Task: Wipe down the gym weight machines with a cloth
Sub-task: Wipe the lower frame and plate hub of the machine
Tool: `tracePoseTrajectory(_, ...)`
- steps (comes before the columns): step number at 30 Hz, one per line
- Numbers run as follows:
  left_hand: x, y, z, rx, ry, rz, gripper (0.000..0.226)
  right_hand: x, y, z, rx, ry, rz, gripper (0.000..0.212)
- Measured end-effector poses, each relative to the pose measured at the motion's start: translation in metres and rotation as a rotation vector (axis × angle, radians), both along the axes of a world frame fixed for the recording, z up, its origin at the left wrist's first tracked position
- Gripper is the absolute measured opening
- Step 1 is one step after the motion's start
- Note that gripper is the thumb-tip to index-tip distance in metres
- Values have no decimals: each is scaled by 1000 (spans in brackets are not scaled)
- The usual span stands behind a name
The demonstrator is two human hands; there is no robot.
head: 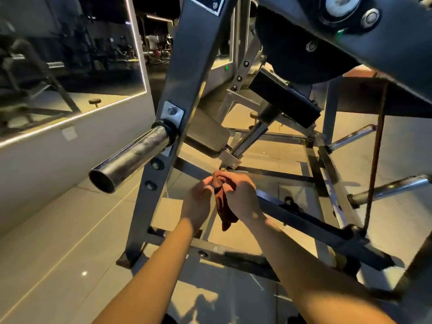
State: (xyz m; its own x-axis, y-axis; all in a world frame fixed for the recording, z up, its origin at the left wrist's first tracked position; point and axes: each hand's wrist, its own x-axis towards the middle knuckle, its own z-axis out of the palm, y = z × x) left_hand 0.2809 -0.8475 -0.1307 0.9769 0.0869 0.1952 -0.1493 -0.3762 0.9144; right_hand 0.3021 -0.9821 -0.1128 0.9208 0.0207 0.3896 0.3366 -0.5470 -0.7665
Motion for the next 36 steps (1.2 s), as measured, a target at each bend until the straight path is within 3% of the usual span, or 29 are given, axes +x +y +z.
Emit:
tracePoseTrajectory(3,20,5,-25,-25,7,57,37,27,1,-22,58,100,-39,32)
tracePoseTrajectory(7,46,6,-49,40,71,95,40,62,0,-49,-12,158,-127,29)
tracePoseTrajectory(10,60,6,-65,-98,100,128,43,87,10,-51,-30,210,-215,36)
tracePoseTrajectory(16,78,-4,-70,-440,143,96,41,108,36,-69,-156,-68,3,40)
tracePoseTrajectory(19,79,-11,-70,-406,143,117,42,112,12,-86,-233,-86,-41,39)
tracePoseTrajectory(23,71,-17,-78,-281,159,104,42,86,-41,-108,-390,-30,-230,21)
tracePoseTrajectory(27,65,-18,-82,-274,154,49,44,72,-61,-105,-456,112,-328,29)
tracePoseTrajectory(29,60,-24,-77,-327,178,-16,47,70,-52,-91,-401,110,-271,29)
tracePoseTrajectory(32,54,-34,-69,-411,167,-114,46,60,-23,-68,-121,198,-40,26)
tracePoseTrajectory(36,55,-17,-68,-407,20,-9,41,56,5,-61,123,336,298,35)
